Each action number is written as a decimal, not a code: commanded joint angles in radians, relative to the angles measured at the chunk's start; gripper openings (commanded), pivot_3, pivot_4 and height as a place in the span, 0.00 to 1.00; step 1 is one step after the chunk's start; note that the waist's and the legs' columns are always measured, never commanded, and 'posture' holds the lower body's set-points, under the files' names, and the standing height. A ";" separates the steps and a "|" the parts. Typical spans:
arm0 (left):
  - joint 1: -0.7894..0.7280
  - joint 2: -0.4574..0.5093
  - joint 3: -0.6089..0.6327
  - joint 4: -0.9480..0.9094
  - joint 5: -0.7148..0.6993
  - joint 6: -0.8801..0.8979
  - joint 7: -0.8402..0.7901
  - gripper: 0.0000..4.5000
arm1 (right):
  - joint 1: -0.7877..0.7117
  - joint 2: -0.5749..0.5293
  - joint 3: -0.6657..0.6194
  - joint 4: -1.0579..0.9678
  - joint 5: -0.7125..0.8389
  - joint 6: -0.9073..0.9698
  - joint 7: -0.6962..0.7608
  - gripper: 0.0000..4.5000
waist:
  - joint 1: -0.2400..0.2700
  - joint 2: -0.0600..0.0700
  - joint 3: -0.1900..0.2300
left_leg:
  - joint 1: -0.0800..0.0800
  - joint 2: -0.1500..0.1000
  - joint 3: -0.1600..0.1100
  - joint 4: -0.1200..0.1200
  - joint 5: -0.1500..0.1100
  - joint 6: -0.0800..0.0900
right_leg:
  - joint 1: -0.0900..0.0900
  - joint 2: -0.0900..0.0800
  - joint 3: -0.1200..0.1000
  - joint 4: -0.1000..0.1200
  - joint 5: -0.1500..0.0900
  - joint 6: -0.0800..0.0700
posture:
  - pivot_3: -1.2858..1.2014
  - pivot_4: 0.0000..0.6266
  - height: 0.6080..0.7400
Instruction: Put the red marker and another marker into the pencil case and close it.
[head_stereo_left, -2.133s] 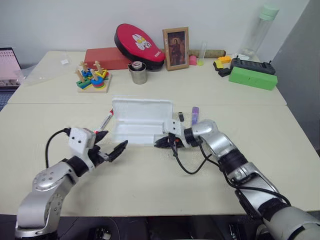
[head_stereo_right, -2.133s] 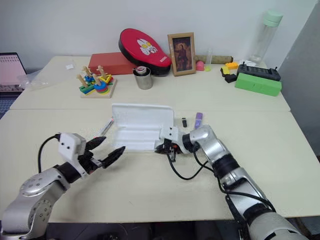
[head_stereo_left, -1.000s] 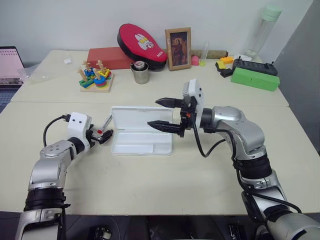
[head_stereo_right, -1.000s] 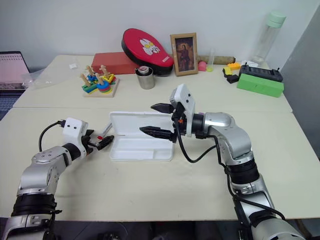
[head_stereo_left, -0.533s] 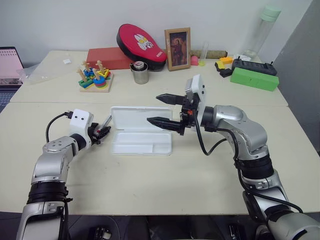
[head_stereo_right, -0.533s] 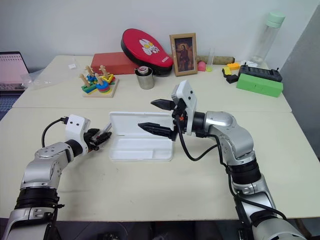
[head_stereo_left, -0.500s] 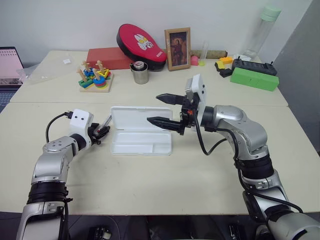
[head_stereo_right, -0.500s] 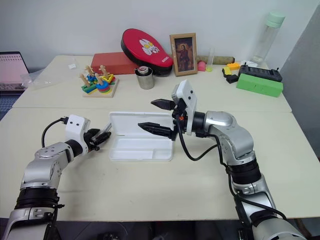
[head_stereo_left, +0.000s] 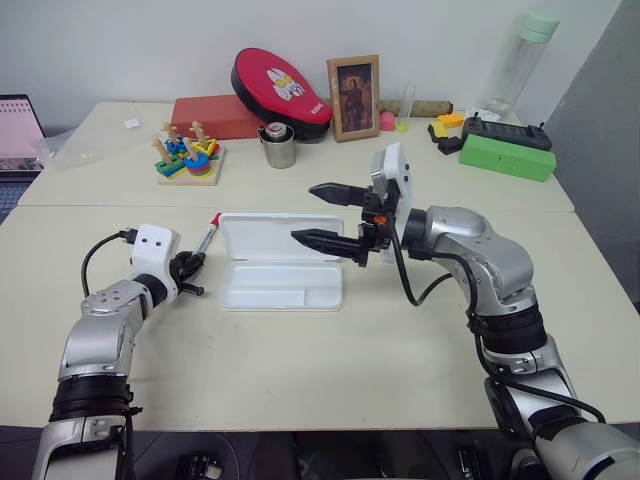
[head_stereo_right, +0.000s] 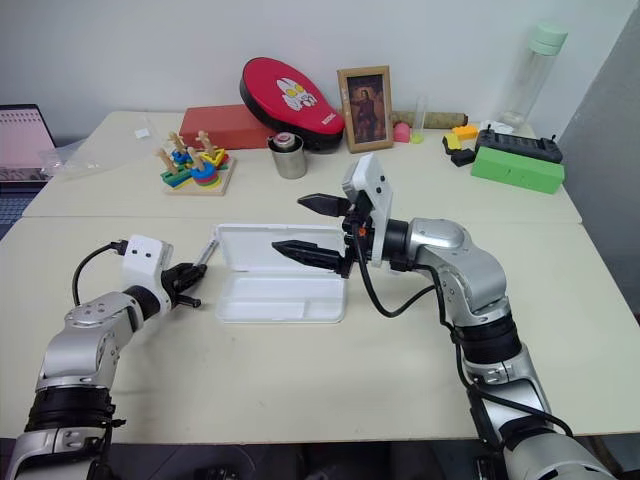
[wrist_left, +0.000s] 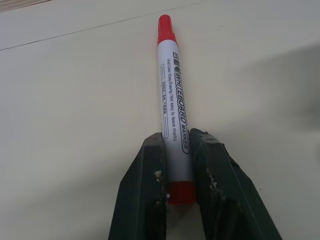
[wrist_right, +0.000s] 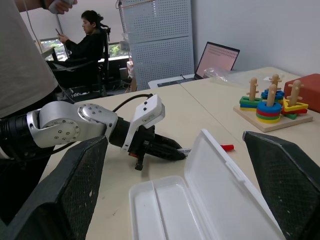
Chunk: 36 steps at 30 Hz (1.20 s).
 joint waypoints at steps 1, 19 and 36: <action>-0.103 -0.002 0.161 -0.080 -0.068 -0.122 0.073 0.10 | -0.035 -0.039 -0.068 -0.038 0.075 0.009 0.036 1.00 | 0.005 0.000 0.000 | 0.000 0.000 0.000 0.000 0.000 0.000 | 0.000 0.000 0.000 0.000 0.000 0.000 | 0.52 0.24 1.00; -0.159 0.376 -0.352 -0.209 0.065 -0.504 -0.862 0.10 | 0.017 -0.273 -0.162 -0.064 0.153 0.012 0.071 1.00 | -0.003 0.006 0.002 | 0.000 0.000 0.003 -0.001 0.000 0.000 | -0.001 0.000 0.002 -0.001 -0.001 0.000 | 0.52 0.24 1.00; -0.341 0.217 -0.458 0.192 0.191 -0.766 -0.939 0.26 | 0.136 -0.278 -0.131 -0.176 0.106 0.008 -0.043 1.00 | 0.005 0.006 0.002 | -0.003 0.000 0.002 0.000 0.000 0.000 | -0.003 0.000 0.002 -0.001 -0.001 -0.001 | 0.52 0.24 1.00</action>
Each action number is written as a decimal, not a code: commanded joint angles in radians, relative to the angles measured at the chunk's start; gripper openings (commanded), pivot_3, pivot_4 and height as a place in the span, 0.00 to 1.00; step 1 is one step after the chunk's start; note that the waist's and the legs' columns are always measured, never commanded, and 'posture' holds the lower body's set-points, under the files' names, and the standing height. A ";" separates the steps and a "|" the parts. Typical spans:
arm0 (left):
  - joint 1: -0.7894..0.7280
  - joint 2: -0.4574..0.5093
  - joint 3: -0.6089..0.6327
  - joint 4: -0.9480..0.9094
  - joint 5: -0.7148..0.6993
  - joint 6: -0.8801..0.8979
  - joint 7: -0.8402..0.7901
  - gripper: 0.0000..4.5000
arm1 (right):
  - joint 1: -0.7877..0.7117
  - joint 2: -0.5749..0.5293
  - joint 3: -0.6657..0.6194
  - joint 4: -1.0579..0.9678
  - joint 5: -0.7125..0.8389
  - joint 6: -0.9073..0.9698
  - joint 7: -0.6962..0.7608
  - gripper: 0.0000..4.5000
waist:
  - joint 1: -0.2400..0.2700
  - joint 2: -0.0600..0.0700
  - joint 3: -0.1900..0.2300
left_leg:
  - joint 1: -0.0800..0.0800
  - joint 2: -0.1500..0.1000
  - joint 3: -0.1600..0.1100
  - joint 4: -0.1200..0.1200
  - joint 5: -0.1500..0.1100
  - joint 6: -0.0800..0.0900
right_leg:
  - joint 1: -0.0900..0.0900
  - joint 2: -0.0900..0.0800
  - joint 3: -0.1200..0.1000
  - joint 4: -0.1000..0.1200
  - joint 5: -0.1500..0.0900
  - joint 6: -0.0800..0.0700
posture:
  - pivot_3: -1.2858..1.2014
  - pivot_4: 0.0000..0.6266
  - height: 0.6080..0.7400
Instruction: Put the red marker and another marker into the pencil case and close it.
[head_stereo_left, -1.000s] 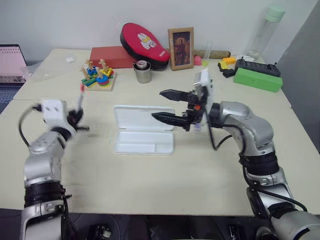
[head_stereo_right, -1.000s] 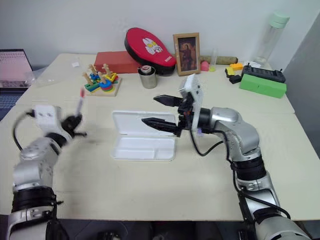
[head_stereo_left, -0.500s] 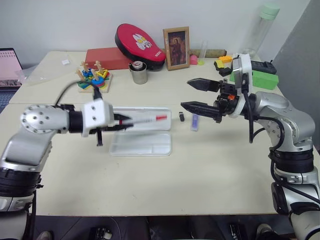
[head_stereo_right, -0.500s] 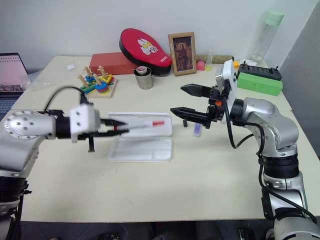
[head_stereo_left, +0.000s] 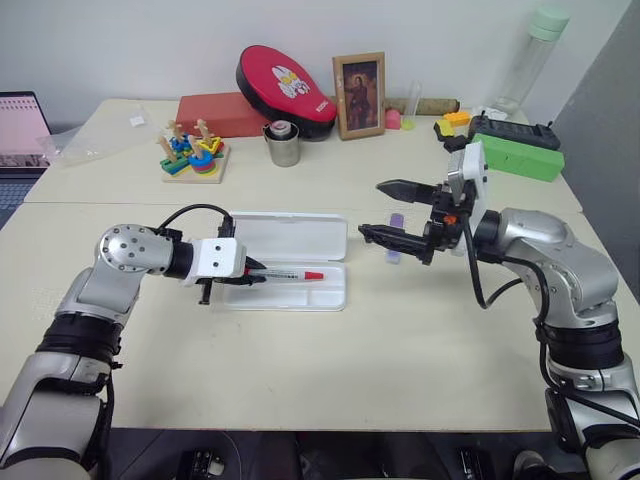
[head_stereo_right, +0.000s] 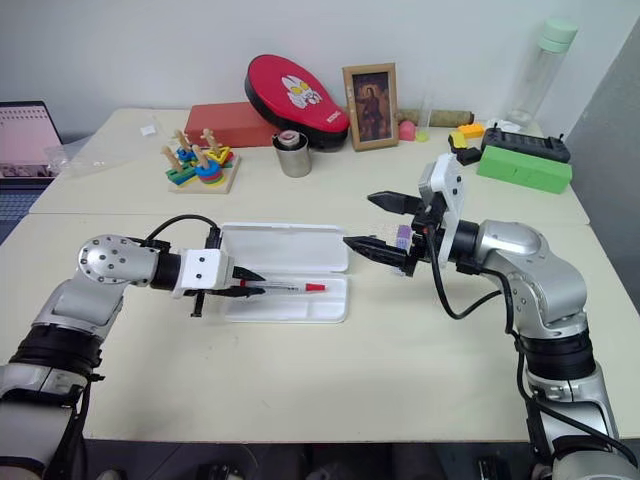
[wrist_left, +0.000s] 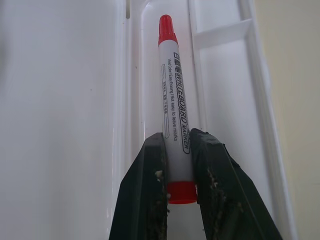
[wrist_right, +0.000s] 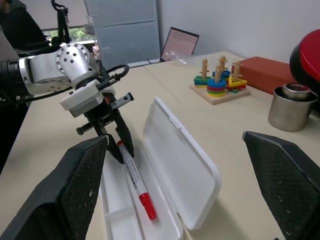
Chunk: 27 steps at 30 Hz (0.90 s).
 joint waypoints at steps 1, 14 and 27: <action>-0.026 -0.008 0.007 -0.007 -0.004 -0.006 -0.014 0.27 | 0.008 -0.007 -0.008 -0.055 -0.003 -0.003 -0.029 1.00 | 0.000 0.000 0.000 | 0.000 0.000 0.000 0.000 0.000 0.000 | 0.000 0.000 0.000 0.000 0.000 0.000 | 0.52 0.24 1.00; 0.049 -0.116 0.146 -0.333 -0.316 0.428 0.072 0.86 | 0.053 0.228 0.002 -0.016 -0.249 0.316 -0.659 1.00 | -0.001 0.000 0.000 | 0.000 0.000 -0.001 0.000 0.000 0.000 | 0.000 0.000 0.000 0.001 0.000 0.000 | 0.52 0.24 1.00; 0.061 -0.386 0.187 -0.537 -0.415 0.662 0.394 0.99 | 0.143 0.456 0.101 0.174 -0.481 0.270 -0.936 1.00 | -0.005 -0.001 -0.001 | 0.001 0.000 -0.001 0.001 0.000 0.000 | 0.002 0.000 -0.001 0.003 0.000 0.000 | 0.52 0.24 1.00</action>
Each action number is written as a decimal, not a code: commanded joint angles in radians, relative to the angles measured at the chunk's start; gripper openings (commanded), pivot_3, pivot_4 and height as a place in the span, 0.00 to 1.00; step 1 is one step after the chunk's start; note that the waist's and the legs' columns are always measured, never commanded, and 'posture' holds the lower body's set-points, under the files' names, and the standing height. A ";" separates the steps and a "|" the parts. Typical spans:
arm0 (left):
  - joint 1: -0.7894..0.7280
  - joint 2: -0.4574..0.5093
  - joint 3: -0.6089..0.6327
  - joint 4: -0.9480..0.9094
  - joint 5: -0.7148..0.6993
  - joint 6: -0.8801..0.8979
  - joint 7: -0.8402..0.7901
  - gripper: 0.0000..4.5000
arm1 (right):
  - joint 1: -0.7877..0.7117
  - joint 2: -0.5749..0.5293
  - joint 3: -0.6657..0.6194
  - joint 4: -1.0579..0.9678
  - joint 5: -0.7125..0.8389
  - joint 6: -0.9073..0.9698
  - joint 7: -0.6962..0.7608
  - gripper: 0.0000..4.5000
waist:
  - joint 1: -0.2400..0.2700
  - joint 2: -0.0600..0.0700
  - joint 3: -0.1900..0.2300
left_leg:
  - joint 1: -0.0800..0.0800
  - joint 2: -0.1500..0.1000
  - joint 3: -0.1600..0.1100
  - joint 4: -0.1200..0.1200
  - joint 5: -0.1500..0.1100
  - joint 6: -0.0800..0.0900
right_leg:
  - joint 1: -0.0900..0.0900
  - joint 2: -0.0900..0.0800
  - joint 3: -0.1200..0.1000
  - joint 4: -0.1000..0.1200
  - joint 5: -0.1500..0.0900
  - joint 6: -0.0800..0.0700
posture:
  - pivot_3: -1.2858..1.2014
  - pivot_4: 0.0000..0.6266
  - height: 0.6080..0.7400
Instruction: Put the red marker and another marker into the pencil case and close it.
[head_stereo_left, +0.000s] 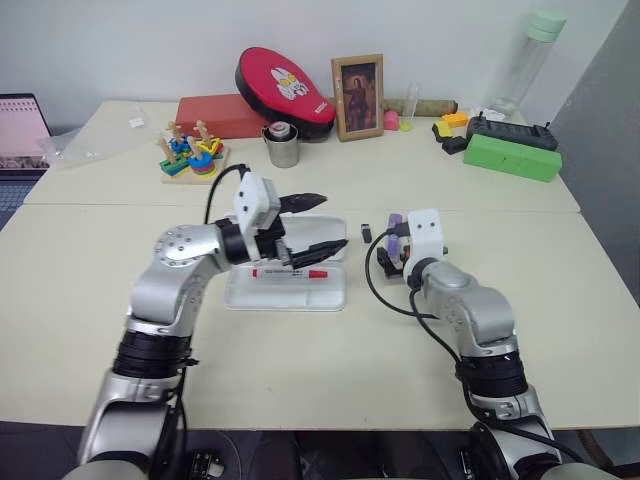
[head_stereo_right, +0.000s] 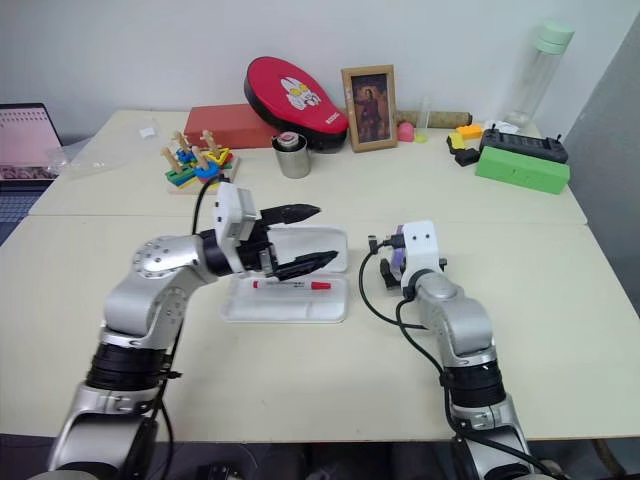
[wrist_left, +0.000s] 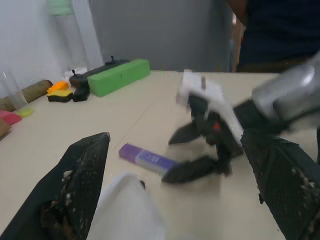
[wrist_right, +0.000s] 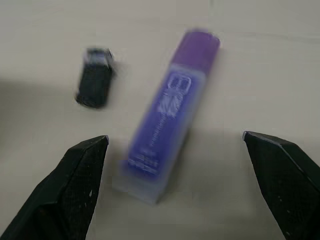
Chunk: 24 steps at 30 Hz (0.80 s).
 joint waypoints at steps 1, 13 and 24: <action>-0.028 -0.025 0.013 -0.041 -0.004 0.005 0.049 0.99 | 0.010 0.010 0.027 0.053 -0.030 -0.026 0.008 1.00 | -0.006 0.000 -0.001 | 0.001 0.000 0.000 0.000 0.000 0.000 | 0.000 0.000 0.000 0.000 0.000 0.000 | 0.52 0.24 1.00; -0.054 -0.050 0.000 -0.023 0.034 -0.013 0.089 1.00 | -0.010 0.032 -0.036 0.075 -0.050 -0.063 -0.020 0.40 | -0.001 0.000 -0.001 | 0.004 0.000 0.000 0.001 0.000 0.000 | 0.004 0.000 0.000 -0.001 0.001 0.001 | 0.52 0.24 1.00; 0.010 0.074 0.103 -0.164 -0.079 0.147 0.073 1.00 | -0.179 0.004 -0.186 -0.083 0.097 -0.131 0.110 0.24 | -0.012 0.001 0.000 | 0.000 0.000 0.000 0.000 0.000 0.000 | 0.000 0.000 0.001 -0.001 0.001 0.001 | 0.52 0.24 1.00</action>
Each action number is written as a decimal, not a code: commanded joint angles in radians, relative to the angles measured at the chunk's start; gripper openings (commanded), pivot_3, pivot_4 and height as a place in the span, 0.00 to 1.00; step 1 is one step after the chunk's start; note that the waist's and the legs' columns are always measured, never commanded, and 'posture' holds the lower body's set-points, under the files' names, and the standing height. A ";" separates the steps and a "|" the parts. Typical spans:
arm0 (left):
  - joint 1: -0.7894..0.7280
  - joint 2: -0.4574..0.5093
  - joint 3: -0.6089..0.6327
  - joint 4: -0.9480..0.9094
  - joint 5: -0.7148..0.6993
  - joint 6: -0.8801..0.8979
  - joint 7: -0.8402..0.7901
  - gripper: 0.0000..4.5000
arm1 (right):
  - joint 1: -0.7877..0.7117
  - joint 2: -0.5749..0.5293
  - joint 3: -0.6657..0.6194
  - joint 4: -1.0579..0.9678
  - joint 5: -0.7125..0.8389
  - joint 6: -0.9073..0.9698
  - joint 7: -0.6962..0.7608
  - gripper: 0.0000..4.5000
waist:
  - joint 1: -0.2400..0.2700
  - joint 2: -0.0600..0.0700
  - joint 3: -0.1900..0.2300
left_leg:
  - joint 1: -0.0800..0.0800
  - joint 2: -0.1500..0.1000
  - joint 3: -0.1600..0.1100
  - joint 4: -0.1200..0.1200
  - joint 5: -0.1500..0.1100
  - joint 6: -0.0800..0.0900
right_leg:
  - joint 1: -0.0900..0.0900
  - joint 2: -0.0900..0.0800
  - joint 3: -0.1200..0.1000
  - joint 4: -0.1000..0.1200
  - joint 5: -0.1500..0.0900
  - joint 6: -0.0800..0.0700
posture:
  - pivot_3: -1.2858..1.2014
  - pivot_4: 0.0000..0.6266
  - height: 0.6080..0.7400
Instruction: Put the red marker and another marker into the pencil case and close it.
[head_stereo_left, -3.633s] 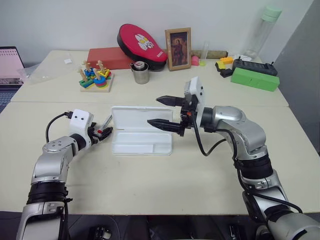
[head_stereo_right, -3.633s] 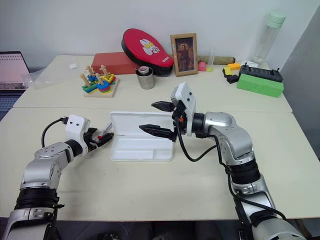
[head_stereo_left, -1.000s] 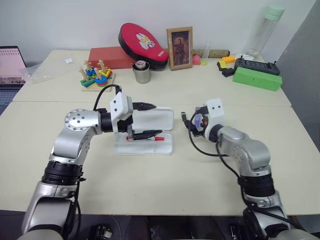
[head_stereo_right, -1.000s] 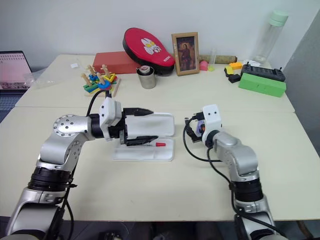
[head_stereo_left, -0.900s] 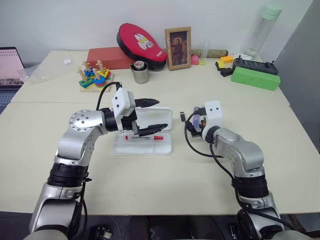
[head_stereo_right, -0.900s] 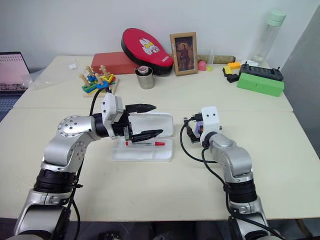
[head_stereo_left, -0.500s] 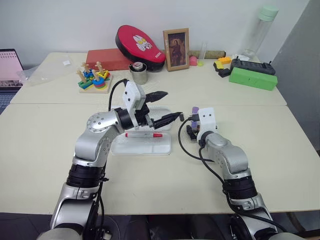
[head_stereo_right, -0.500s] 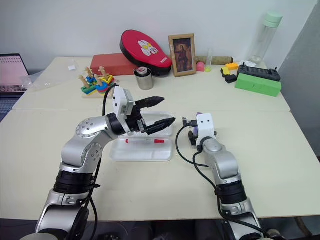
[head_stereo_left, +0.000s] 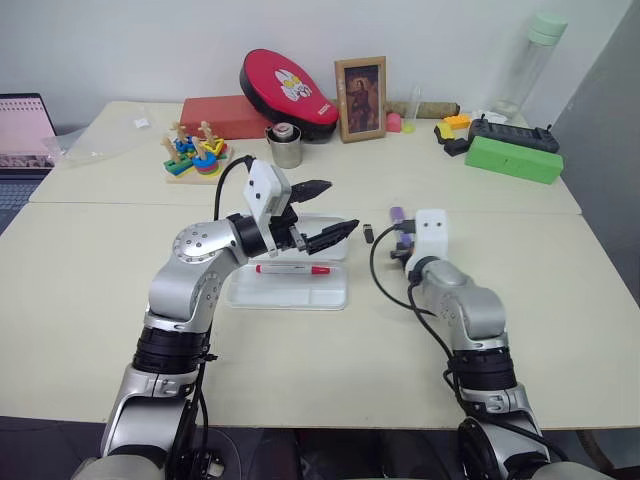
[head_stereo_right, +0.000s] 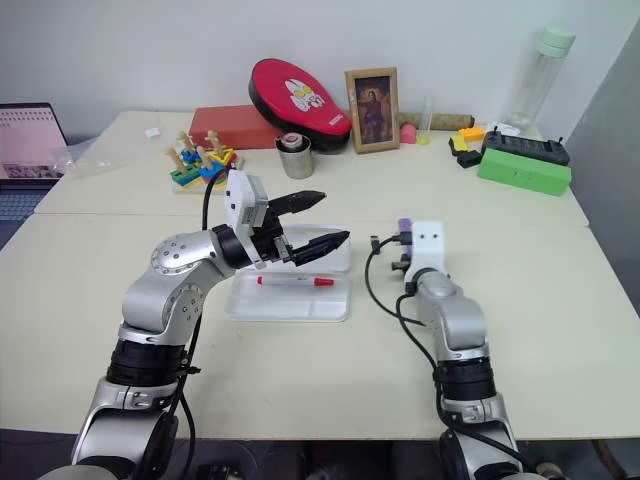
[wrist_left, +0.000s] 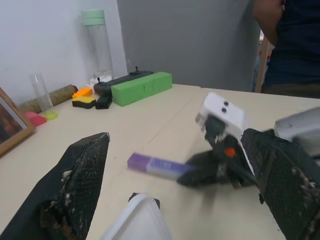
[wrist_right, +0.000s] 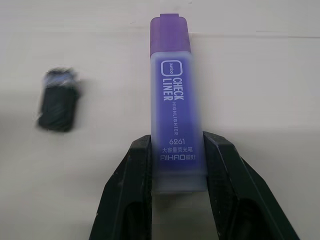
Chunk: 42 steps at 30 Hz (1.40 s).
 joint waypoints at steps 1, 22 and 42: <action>0.063 0.102 0.098 -0.146 -0.079 0.082 -0.024 1.00 | -0.117 -0.051 -0.016 -0.142 0.110 -0.103 0.176 0.24 | -0.015 0.000 0.000 | 0.000 0.000 0.000 -0.001 0.000 0.000 | 0.000 0.000 0.000 0.000 0.000 0.000 | 0.52 0.24 1.00; 0.911 0.254 0.685 -0.468 -0.161 0.153 0.007 1.00 | -0.308 -0.243 0.666 0.077 0.086 -0.245 0.979 0.24 | -0.019 -0.002 0.000 | 0.001 0.001 0.001 -0.002 0.000 0.000 | -0.002 -0.001 0.000 -0.002 -0.004 0.002 | 0.52 0.24 1.00; 1.014 0.192 0.699 -0.647 -0.232 0.189 0.173 1.00 | -0.343 -0.106 0.695 0.327 -0.086 -0.349 1.022 0.24 | -0.020 -0.003 -0.001 | 0.001 0.001 0.002 -0.003 -0.001 0.000 | -0.002 0.000 0.000 -0.002 -0.002 -0.002 | 0.52 0.24 1.00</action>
